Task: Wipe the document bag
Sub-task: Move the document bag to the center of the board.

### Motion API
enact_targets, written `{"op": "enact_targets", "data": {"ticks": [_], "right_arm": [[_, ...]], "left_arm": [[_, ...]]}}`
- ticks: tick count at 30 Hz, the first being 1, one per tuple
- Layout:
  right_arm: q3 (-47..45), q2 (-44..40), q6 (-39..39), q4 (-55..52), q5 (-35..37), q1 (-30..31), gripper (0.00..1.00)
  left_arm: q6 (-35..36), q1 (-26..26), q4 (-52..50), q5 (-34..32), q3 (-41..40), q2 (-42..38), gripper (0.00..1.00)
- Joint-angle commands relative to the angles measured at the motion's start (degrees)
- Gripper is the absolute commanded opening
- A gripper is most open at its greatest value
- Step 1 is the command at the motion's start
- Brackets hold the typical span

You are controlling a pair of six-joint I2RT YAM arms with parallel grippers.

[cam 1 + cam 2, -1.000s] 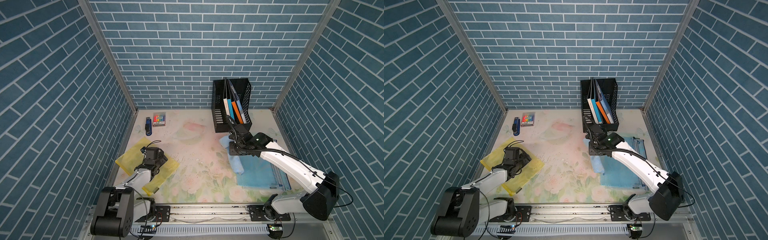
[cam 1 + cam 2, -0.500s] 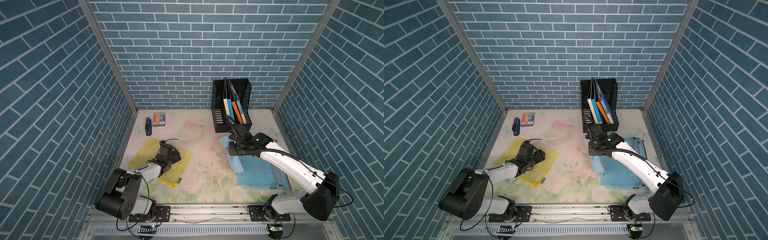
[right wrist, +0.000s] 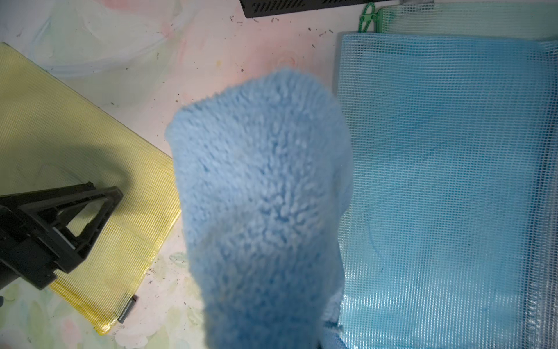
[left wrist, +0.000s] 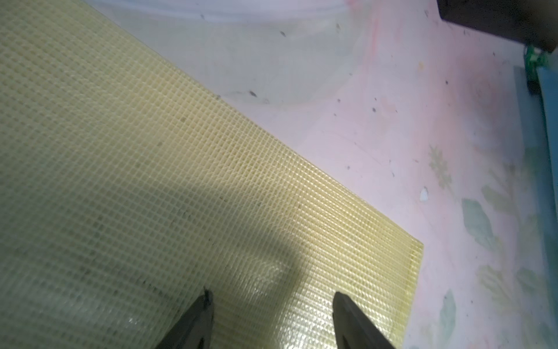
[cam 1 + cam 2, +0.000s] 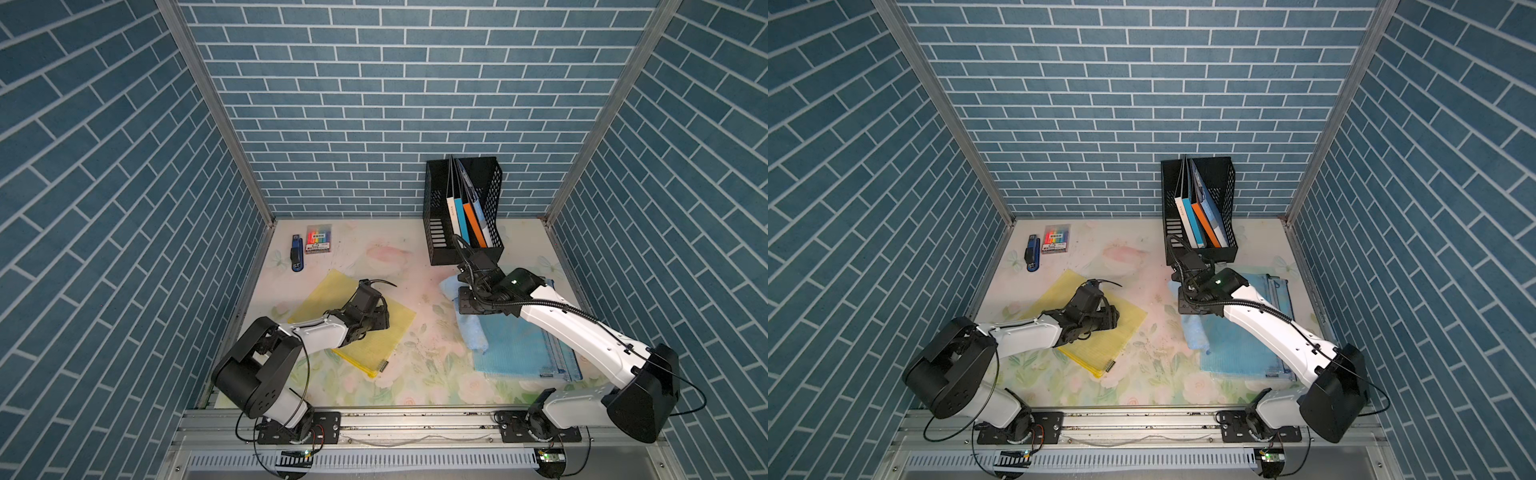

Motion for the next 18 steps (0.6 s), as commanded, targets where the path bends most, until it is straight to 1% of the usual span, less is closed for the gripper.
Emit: {"op": "enact_targets", "data": {"ticks": [1, 3, 5, 9, 12, 15, 18], "right_arm": [[-0.4, -1.1, 1.5, 0.5, -0.5, 0.3, 0.00], [-0.3, -1.0, 1.3, 0.9, -0.7, 0.3, 0.00], [-0.2, -0.9, 0.9, 1.2, -0.9, 0.3, 0.00], [0.5, 0.5, -0.3, 1.6, -2.1, 0.3, 0.00], [1.0, 1.9, -1.5, 2.6, -3.4, 0.7, 0.00], [1.5, 3.8, -2.5, 4.0, -5.6, 1.0, 0.00], [2.1, 5.5, -3.3, 4.8, -7.0, 1.7, 0.00]], "left_arm": [[-0.9, -1.6, -15.7, 0.0, -1.7, -1.0, 0.71], [-2.9, -1.2, -17.3, -3.2, -1.0, -6.2, 0.78], [-5.7, 0.8, -17.7, -4.0, -1.4, -11.7, 0.81], [-12.5, 8.0, -16.1, -1.1, -5.6, -25.1, 0.81], [-16.9, 12.6, -18.0, -0.5, -7.7, -33.5, 0.82], [-21.0, 17.7, -20.0, 1.6, -12.2, -39.8, 0.82], [-24.3, 22.7, -21.1, 3.8, -17.3, -44.4, 0.81]]}}
